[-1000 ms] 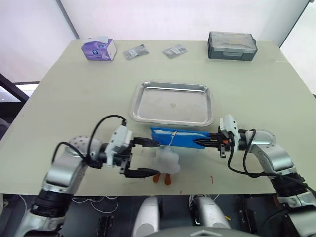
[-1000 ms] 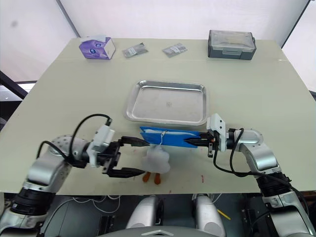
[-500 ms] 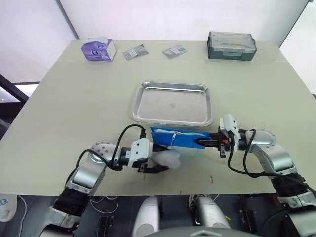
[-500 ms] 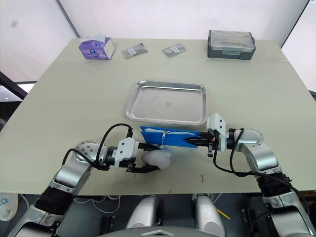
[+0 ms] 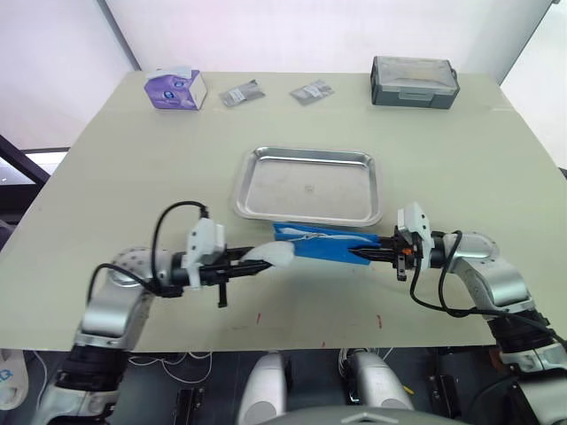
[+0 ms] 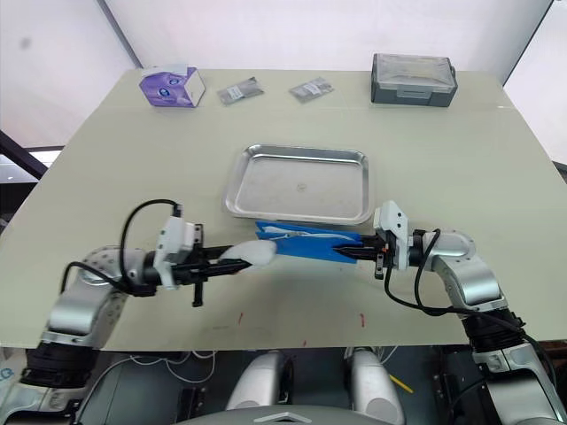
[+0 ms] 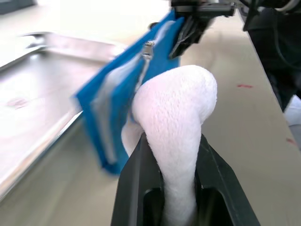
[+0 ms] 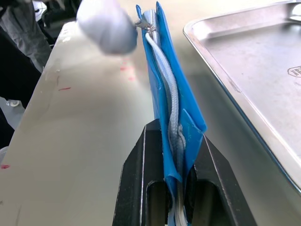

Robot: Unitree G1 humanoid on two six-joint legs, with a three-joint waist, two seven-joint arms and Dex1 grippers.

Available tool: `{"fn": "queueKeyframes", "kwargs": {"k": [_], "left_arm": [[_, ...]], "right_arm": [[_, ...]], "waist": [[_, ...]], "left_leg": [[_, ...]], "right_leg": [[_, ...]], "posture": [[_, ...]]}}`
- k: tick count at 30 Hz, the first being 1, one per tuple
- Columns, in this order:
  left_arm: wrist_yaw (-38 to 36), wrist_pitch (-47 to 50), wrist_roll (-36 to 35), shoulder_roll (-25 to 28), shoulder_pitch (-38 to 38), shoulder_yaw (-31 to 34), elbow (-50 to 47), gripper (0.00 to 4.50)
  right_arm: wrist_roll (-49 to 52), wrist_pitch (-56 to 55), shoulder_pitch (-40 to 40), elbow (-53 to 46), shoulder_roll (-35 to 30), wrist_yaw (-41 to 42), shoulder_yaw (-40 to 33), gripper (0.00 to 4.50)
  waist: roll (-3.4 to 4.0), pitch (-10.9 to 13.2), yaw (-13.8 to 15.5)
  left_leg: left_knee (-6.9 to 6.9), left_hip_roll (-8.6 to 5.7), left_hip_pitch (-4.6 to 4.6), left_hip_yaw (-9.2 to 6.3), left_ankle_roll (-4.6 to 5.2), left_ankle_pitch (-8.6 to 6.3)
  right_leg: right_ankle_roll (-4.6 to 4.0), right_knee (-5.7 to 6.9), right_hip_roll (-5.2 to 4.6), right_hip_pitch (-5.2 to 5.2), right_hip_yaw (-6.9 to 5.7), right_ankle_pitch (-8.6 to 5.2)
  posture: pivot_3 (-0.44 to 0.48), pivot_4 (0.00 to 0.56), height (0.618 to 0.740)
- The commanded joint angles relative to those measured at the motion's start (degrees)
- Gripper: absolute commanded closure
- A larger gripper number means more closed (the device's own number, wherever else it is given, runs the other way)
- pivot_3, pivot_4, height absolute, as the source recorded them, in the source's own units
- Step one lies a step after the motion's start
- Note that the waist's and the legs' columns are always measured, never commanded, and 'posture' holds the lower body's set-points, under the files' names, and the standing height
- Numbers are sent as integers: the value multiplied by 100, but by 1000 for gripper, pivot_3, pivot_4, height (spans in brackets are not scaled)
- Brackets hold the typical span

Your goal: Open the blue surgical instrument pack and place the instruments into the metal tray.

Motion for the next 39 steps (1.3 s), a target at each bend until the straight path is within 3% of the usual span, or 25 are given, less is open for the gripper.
{"fn": "queueKeyframes", "kwargs": {"k": [1,15,25,39], "left_arm": [[-7,-137,24,169,95,342,187,4473],[115,-759,567,391,159,570,1301,4473],[190,-622,666,-49,153,-69,884,4473],[484,-782,1280,-521,273,-700,1210,4474]], "right_arm": [[179,-129,-65,-85,-37,91,-220,4500],[335,-110,83,-150,-238,206,-447,4500],[1012,439,56,-551,-164,154,-687,4500],[2233,1533,-213,-1107,-1,-323,-1286,4500]], "waist": [[0,0,2],[0,0,4],[0,0,4],[20,-13,123]], "left_leg": [[0,0,0,0,0,0],[0,0,0,2,0,0],[0,0,0,3,0,0],[0,-7,1,4,0,0]], "right_leg": [[0,0,0,0,0,0],[-1,1,0,-1,-1,0],[0,2,0,-1,0,0],[2,-1,-9,5,0,1]], "posture": [[0,150,731],[0,150,731],[0,150,731],[0,150,731]]}}
